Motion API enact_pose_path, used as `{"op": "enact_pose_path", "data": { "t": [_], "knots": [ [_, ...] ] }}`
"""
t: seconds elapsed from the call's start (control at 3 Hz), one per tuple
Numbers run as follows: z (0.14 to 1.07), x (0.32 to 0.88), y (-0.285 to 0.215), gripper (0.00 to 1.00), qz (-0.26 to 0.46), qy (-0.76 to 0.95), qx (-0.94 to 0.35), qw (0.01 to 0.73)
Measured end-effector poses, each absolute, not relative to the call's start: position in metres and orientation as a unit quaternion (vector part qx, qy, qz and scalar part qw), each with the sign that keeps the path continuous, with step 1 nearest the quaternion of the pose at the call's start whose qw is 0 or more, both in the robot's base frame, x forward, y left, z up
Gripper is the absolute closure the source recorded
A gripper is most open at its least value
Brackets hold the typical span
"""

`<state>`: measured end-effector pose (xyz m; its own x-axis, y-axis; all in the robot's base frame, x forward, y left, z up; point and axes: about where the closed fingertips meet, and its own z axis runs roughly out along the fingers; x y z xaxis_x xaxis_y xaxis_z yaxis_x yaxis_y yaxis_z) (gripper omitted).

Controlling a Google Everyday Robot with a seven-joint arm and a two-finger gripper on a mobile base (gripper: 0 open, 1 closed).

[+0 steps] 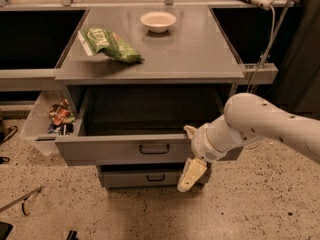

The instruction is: Open top drawer

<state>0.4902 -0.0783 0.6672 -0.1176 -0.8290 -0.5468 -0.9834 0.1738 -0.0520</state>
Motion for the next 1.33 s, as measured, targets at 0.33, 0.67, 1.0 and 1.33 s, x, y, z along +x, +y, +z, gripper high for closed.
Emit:
{"op": "enact_pose_path", "data": {
  "t": [0.33, 0.67, 1.0, 1.33],
  "knots": [
    [0.667, 0.479, -0.078, 0.00, 0.179, 0.728, -0.621, 0.228],
    [0.669, 0.479, -0.078, 0.00, 0.179, 0.728, -0.621, 0.228],
    [0.670, 0.464, -0.080, 0.00, 0.189, 0.732, -0.615, 0.223],
    [0.670, 0.464, -0.080, 0.00, 0.189, 0.732, -0.615, 0.223]
  ]
}}
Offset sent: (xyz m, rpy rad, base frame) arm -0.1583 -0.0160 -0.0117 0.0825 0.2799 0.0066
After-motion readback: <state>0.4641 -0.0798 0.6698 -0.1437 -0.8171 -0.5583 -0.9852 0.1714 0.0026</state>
